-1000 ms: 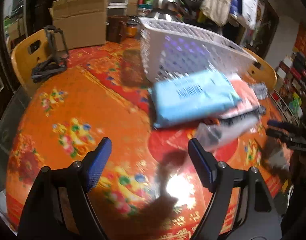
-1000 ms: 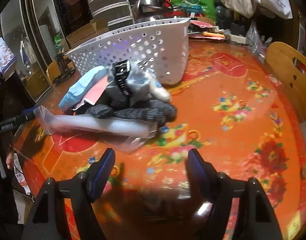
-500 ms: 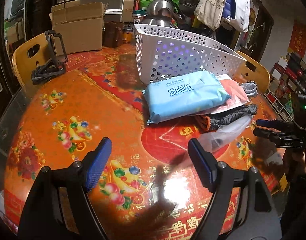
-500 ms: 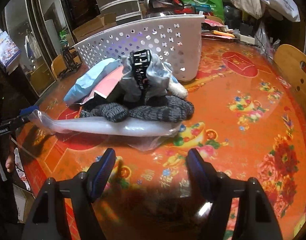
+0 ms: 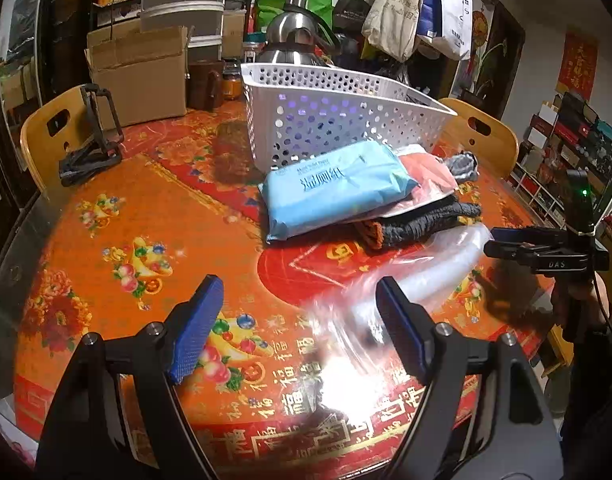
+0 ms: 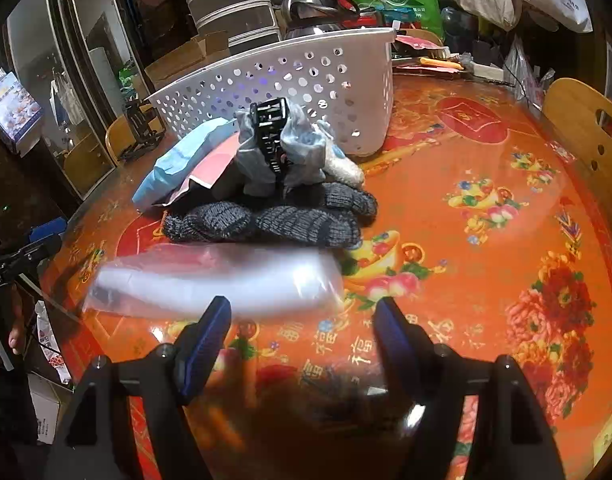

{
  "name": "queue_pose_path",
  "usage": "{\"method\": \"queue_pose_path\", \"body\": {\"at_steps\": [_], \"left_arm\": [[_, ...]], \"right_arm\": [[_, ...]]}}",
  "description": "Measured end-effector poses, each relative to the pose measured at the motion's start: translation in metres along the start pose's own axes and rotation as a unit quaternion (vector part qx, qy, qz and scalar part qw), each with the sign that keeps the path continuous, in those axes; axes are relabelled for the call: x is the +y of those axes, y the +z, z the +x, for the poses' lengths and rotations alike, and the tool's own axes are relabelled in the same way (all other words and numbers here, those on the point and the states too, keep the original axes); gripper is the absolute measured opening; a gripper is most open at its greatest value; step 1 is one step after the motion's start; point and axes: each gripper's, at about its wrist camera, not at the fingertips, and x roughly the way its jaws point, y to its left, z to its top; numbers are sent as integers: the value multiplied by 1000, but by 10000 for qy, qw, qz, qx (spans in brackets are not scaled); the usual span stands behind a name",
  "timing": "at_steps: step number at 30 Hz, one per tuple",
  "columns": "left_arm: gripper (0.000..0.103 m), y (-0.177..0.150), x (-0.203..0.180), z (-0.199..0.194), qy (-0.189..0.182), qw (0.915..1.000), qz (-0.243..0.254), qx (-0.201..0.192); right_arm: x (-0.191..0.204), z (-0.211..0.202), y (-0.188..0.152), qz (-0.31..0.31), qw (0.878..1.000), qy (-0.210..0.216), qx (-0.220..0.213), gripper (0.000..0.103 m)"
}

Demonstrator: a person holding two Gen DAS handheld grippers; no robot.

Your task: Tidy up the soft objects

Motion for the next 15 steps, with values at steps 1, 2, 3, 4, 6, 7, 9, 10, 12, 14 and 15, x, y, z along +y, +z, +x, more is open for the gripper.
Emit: {"method": "queue_pose_path", "body": {"at_steps": [1,2,3,4,6,7,9,10,12,14,15], "left_arm": [[77,-1,0,0,-26,10000,-7,42],[77,-3,-1,1,-59,10000,-16,78],[77,-6,-4,4,-84,9999,4,130],[77,-9,-5,7,-97,9998,19,179],[77,-15,-10,15,-150,9995,16,287],[77,-18,-13,19,-194,9992,5,352],[77,-23,-17,26,-244,9988,-19,418],[77,-25,-18,28,-264,9987,-22,442],[77,-29,-23,34,-316,9983,-38,496],[74,-30,-26,39,-307,9982,-20,520],[69,-32,-28,42,-292,9981,-20,538]], "right_arm": [[-1,0,-1,18,10000,5,0,75],[-1,-1,-1,41,10000,5,-11,75],[-2,-1,-1,63,10000,11,-25,75],[-2,-1,-1,80,10000,8,-29,75],[-2,0,-1,103,9999,2,-12,75],[-1,1,-1,89,10000,-6,3,75],[3,2,-1,8,9999,-98,20,74],[5,3,-1,-28,9999,-104,23,72],[7,3,-2,-80,9999,-146,17,65],[9,3,-3,-130,9998,-157,15,56],[10,3,-3,-164,9997,-154,17,50]]}}
